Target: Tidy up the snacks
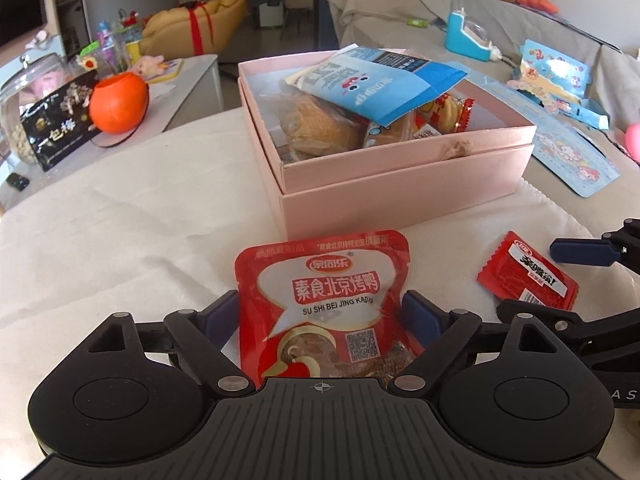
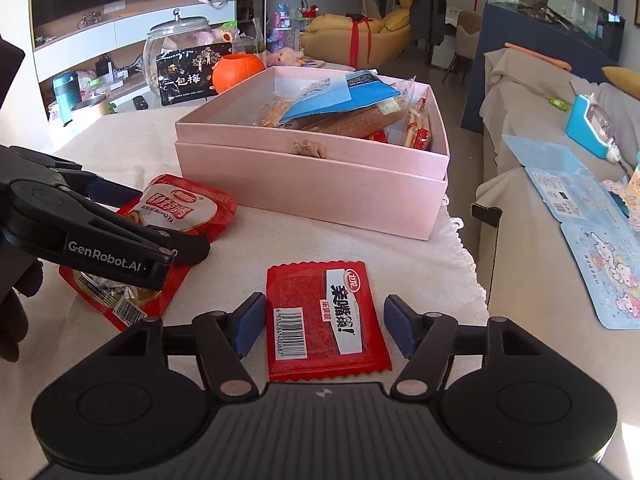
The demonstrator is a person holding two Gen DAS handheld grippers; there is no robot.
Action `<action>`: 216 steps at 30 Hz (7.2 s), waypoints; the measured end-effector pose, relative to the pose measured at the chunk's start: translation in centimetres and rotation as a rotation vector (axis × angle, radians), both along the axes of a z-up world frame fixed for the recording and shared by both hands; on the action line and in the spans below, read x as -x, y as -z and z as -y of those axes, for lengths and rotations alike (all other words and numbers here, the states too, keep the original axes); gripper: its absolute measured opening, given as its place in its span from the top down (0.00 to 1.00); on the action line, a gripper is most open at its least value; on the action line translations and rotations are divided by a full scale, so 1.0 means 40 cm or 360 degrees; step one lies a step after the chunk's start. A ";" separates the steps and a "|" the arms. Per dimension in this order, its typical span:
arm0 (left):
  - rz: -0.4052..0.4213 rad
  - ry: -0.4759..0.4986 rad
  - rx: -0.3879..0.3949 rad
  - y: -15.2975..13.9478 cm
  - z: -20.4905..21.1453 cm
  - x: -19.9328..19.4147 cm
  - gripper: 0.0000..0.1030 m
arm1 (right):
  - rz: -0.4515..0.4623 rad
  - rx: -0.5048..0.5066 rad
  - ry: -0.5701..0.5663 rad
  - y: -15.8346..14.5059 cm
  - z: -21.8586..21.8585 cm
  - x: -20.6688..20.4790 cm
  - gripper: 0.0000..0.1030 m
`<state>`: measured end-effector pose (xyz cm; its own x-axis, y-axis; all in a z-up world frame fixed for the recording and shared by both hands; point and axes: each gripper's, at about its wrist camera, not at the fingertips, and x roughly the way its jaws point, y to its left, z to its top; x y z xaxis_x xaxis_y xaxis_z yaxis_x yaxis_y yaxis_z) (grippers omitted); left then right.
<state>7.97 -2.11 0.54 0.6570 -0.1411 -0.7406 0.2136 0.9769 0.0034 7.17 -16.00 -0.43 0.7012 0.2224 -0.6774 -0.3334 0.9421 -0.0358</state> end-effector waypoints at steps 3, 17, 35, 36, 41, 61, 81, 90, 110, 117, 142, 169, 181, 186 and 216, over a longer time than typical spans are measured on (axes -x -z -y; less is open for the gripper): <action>0.0033 0.0020 0.0001 0.005 -0.002 0.011 0.12 | -0.0004 -0.0026 0.0051 0.006 0.009 -0.006 0.23; 0.0146 0.0166 0.0108 -0.052 -0.062 0.174 0.43 | -0.0081 -0.0006 -0.0021 -0.020 -0.014 0.012 0.43; 0.0238 -0.0006 0.0078 -0.148 -0.129 0.232 0.76 | 0.0074 0.0048 -0.0177 -0.132 -0.043 0.085 0.45; 0.0242 -0.0005 0.0061 -0.145 -0.128 0.236 0.75 | 0.0053 0.0047 -0.0171 -0.120 -0.042 0.078 0.45; 0.0244 0.0010 -0.0139 -0.126 -0.090 0.244 0.63 | -0.0041 0.0003 -0.0097 -0.053 -0.043 0.032 0.40; 0.0026 0.0123 -0.0202 -0.028 -0.021 0.186 0.13 | 0.0007 -0.0100 0.0030 0.020 -0.019 0.005 0.10; -0.0042 0.0060 0.0007 -0.013 -0.161 0.150 0.09 | -0.0003 -0.0094 0.0009 0.021 -0.025 0.006 0.06; -0.0092 0.0114 0.0018 -0.017 -0.164 0.171 0.09 | -0.0016 -0.0096 -0.0010 0.023 -0.027 0.003 0.03; -0.0221 0.0168 -0.0022 -0.031 -0.166 0.266 0.10 | -0.0149 -0.0065 -0.0137 -0.033 -0.049 0.029 0.47; -0.0246 0.0163 -0.0039 -0.039 -0.165 0.294 0.13 | -0.0049 -0.0035 -0.0213 -0.106 -0.050 0.103 0.48; 0.0520 0.0116 0.0558 -0.362 -0.031 -0.186 0.11 | 0.0124 -0.0032 -0.0088 -0.204 0.040 0.064 0.47; 0.0355 0.0007 0.0537 -0.162 -0.109 -0.032 0.17 | 0.0116 -0.0181 0.0089 -0.142 0.000 -0.135 0.26; 0.0267 -0.0346 0.0084 0.013 -0.062 0.201 0.17 | -0.0082 -0.0059 0.0185 0.003 -0.067 0.036 0.20; 0.0261 -0.0374 0.0023 0.017 -0.047 0.194 0.13 | -0.0058 -0.0064 0.0320 0.025 -0.055 0.034 0.00; 0.0261 -0.0377 0.0029 0.018 -0.043 0.194 0.13 | 0.0085 -0.0100 0.0346 0.041 -0.050 0.061 0.00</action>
